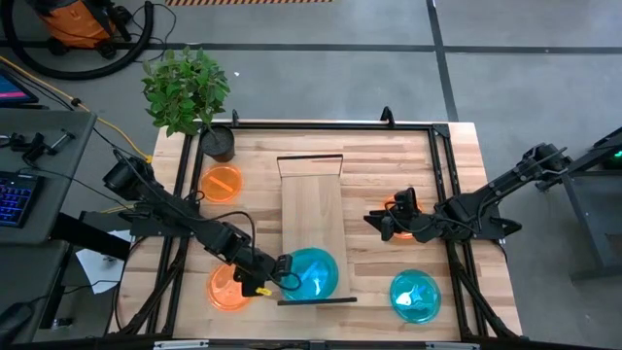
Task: Place and stack plates onto a shelf
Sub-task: Stack the left blue transparent plate on the blue transparent plate, then put middle right orange transparent plate on the shelf
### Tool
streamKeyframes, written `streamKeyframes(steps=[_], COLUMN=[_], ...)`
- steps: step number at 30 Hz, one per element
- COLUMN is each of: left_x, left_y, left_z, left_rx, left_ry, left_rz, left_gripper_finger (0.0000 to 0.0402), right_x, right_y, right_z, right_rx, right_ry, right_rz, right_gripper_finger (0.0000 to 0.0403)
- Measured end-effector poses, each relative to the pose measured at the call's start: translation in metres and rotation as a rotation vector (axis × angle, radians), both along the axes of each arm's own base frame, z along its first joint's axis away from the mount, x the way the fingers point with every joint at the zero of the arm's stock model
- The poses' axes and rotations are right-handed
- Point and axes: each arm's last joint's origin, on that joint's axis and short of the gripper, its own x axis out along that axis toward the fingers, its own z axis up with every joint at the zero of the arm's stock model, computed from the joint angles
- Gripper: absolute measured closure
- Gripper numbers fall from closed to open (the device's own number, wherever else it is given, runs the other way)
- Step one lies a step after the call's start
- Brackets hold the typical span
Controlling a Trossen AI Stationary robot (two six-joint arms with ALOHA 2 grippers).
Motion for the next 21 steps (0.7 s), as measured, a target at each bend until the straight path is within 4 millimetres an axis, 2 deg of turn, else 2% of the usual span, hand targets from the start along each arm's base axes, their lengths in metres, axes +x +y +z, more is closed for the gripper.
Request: streamKeyframes(steps=[7, 12, 21], left_x=[0.013, 0.017, 0.017], left_y=[-0.005, -0.006, -0.005], left_z=[-0.016, -0.015, -0.015], left_rx=[0.022, 0.012, -0.046], left_ry=[-0.042, -0.088, -0.066], left_rz=[0.04, 0.072, 0.148], left_gripper_finger=[0.0392, 0.0378, 0.0333], right_x=[0.0, 0.0, 0.0], right_y=[0.0, 0.0, 0.0], right_z=[0.0, 0.0, 0.0], right_rx=[0.019, 0.018, 0.014], right_ry=[-0.005, -0.003, -0.001], right_rz=[-0.009, -0.009, -0.007], right_gripper_finger=[0.0214, 0.0214, 0.0214])
